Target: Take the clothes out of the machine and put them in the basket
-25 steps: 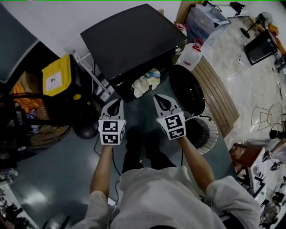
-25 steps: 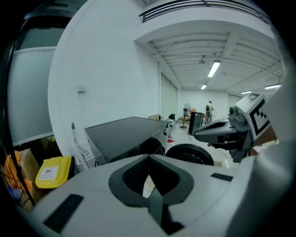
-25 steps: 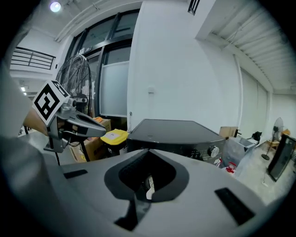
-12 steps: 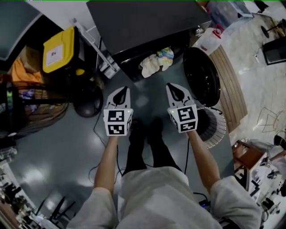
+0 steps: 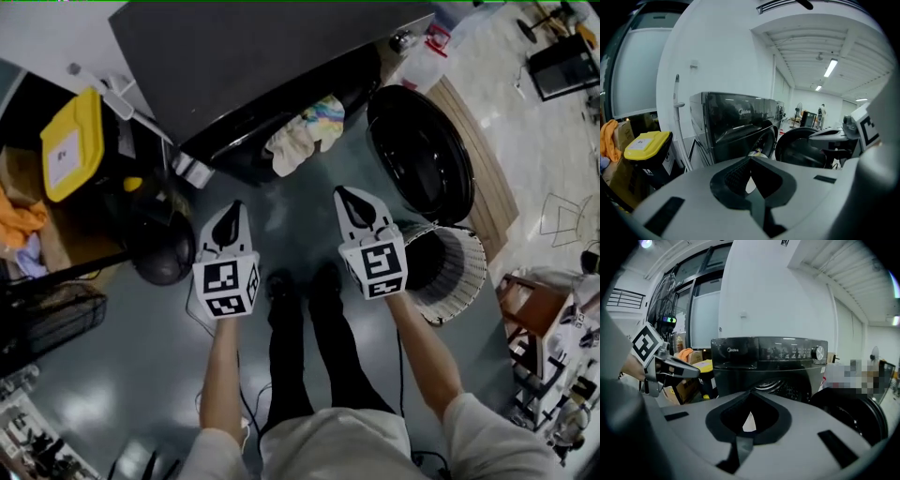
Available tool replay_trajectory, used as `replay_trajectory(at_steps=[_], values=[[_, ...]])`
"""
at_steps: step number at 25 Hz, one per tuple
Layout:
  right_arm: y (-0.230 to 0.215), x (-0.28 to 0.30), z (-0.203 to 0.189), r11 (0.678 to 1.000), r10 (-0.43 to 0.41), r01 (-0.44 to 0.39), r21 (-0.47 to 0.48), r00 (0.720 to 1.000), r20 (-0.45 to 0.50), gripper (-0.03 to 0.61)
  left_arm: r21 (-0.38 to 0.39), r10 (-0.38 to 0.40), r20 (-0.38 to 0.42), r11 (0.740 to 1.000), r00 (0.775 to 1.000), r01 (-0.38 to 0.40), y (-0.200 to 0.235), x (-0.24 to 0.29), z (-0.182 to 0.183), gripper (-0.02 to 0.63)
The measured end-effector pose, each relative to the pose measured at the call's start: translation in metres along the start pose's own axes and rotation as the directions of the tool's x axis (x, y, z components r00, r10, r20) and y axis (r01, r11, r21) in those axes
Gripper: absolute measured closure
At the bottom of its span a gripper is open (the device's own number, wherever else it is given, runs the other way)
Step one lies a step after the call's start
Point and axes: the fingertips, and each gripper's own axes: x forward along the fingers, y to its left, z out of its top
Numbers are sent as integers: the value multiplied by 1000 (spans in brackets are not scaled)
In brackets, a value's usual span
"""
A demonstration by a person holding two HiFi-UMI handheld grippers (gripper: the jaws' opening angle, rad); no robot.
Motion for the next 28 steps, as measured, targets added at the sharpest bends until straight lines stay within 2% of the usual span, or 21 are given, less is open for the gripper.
replay_trajectory(at_steps=[5,10,17,22,28], values=[[-4,25,-60,1000,-5,5,-6,999,-39,557,10,-12,-33,1000,999,13,2,35,-59,595],[2,65,-113,999,5,-7,-43,999,-52,557,2,-15,-21,1000,1000,15,13,67,-100,595],[16,114,-190,999,25,-27,-21,997,-67,555,5,-33,-24,999,999,33,19,95,-153,595],[16,148,-217,1000,23,-24,-15,998,-65,555,5,-31,-2,1000,1000,31,29,118,-172,595],[5,193,-228,999,30,-31,-44,999,-29,555,11,-26,17,1000,1000,25,37,151,-189,595]])
